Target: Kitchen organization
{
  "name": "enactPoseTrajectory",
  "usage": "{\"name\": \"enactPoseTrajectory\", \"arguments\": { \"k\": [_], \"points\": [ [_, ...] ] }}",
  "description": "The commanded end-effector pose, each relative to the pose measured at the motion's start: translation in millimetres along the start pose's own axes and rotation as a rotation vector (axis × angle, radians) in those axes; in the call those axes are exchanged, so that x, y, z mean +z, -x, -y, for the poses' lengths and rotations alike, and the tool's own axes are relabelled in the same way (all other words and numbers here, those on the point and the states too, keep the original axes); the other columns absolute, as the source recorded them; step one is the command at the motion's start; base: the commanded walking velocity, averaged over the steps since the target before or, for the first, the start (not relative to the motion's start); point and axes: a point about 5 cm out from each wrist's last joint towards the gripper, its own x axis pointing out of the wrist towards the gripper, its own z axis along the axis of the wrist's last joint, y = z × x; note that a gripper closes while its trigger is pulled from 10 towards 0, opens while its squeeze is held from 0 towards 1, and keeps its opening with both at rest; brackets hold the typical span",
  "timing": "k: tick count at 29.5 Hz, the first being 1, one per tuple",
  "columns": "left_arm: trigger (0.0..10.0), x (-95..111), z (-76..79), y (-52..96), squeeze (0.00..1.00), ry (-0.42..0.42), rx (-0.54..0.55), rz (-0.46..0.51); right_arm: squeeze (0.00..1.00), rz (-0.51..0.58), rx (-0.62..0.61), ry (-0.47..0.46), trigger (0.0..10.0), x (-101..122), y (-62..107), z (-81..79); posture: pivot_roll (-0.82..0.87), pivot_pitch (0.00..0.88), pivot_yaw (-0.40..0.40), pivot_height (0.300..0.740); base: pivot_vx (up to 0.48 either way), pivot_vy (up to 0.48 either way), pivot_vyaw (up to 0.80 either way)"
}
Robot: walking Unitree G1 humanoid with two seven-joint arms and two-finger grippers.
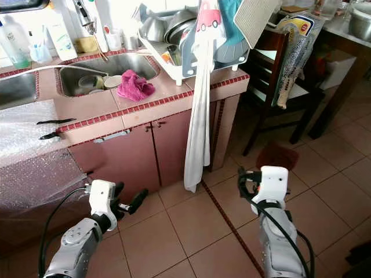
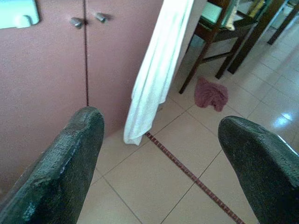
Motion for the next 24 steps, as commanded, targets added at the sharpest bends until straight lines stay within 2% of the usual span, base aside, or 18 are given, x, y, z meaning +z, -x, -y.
{"name": "enactPoseTrajectory", "arguments": {
  "k": [1,4,8,11,12,13,14,17,18,19,20,21,24],
  "points": [
    [10.0,5,0.6,-2.6,0.0,-0.004,0.007,0.013,0.0,0.001,0.0,0.004,10.0,0,0.9,2.4,-0.05,0.0,0.018,0.74,0.0,0.0,-0.71],
    [10.0,11,2.2,-3.0,0.0,0.025,0.002,0.031,0.0,0.003,0.007,0.003,10.0,1,-0.5,4.5,-0.05,0.0,0.004,0.74,0.0,0.0,-0.35],
    [10.0,17,0.0,-0.2,0.0,-0.117,0.056,0.029,0.0,0.001,0.023,0.015,10.0,6,-2.8,3.6,-0.03,0.0,-0.021,0.74,0.0,0.0,0.0],
    [10.0,23,2.0,7.4,0.0,-0.111,0.034,0.062,0.0,0.01,0.046,0.005,10.0,9,2.0,1.8,-0.03,0.0,-0.025,0.74,0.0,0.0,0.0],
    [10.0,26,1.0,15.2,0.0,-0.164,0.031,0.071,0.0,0.017,0.094,0.035,10.0,10,9.7,-0.4,-0.03,0.0,-0.022,0.74,0.0,0.0,0.0],
    [10.0,26,1.0,15.2,0.0,-0.164,0.031,0.071,0.0,0.017,0.094,0.035,10.0,10,9.7,-0.4,-0.03,0.0,-0.022,0.74,0.0,0.0,0.0],
    [10.0,32,3.5,23.1,0.0,-0.186,0.006,0.105,0.0,0.011,0.117,0.066,10.0,8,17.0,0.6,-0.03,0.0,-0.018,0.74,0.0,0.0,0.0],
    [10.0,38,9.7,33.9,0.0,-0.122,-0.064,0.149,0.0,-0.027,0.113,0.097,10.0,0,27.6,8.7,-0.02,0.0,-0.014,0.74,0.0,0.0,0.0],
    [10.0,40,8.1,38.4,0.0,-0.118,-0.058,0.152,0.0,-0.023,0.113,0.112,10.0,0,34.9,13.2,-0.02,0.0,-0.011,0.74,0.0,0.0,0.0],
    [10.0,40,8.1,38.4,0.0,-0.118,-0.058,0.152,0.0,-0.023,0.113,0.112,10.0,0,34.9,13.2,-0.02,0.0,-0.011,0.74,0.0,0.0,0.0],
    [10.0,45,1.6,42.6,0.0,-0.155,0.019,0.168,0.0,0.017,0.092,0.159,10.0,7,42.3,18.5,-0.01,0.0,-0.006,0.74,0.0,0.0,0.0],
    [10.0,49,-2.3,45.9,0.0,-0.183,0.075,0.191,0.0,0.03,0.082,0.166,10.0,10,45.5,20.1,0.0,0.0,-0.003,0.74,0.0,0.0,0.0],
    [10.0,55,-5.2,51.0,0.0,-0.17,0.115,0.214,0.0,0.036,0.019,0.141,10.0,18,50.5,25.7,-0.01,0.0,0.005,0.74,0.0,0.0,0.0]
  ]
}}
